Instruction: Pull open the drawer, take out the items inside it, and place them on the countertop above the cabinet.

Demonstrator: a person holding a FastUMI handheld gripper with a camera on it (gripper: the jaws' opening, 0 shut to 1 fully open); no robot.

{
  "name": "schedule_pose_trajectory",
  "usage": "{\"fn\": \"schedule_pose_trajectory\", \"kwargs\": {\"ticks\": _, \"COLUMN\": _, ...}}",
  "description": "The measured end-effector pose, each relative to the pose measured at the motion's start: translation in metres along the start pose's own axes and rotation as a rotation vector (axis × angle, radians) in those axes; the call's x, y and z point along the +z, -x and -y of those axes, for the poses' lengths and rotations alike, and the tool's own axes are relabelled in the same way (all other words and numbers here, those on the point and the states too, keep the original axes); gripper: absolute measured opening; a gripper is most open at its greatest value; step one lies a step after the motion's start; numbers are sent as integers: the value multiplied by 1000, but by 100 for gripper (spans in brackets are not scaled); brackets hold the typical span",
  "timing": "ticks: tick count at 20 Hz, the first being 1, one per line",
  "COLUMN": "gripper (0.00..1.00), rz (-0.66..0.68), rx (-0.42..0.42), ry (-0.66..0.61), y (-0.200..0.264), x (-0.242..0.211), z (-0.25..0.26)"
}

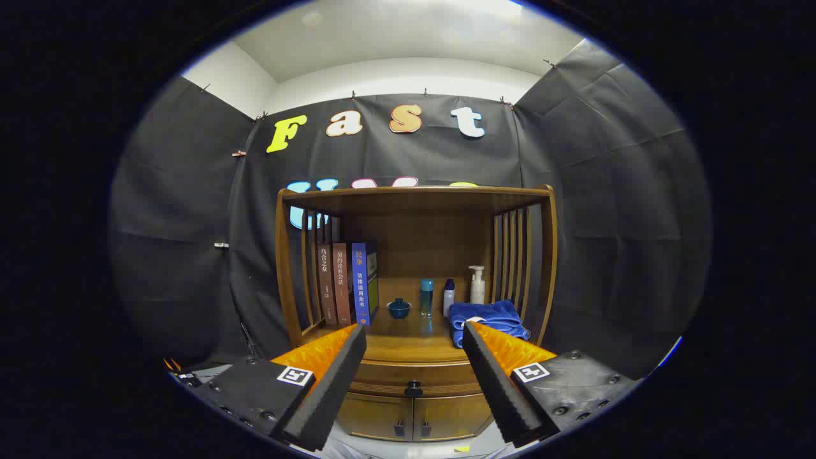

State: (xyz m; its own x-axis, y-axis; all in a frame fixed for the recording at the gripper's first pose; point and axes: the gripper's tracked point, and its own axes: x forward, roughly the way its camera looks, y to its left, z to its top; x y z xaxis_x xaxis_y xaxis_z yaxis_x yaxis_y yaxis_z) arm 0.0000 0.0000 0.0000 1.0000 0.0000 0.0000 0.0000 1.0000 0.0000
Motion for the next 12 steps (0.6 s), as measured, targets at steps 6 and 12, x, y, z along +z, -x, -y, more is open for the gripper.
{"fn": "schedule_pose_trajectory", "kwargs": {"ticks": 6, "gripper": 98, "rz": -2, "rx": -10, "ry": 0, "y": 0, "x": 0, "z": -1}}
{"fn": "schedule_pose_trajectory", "kwargs": {"ticks": 12, "gripper": 98, "rz": -8, "rx": -13, "ry": 3, "y": -1, "x": -3, "z": -3}}
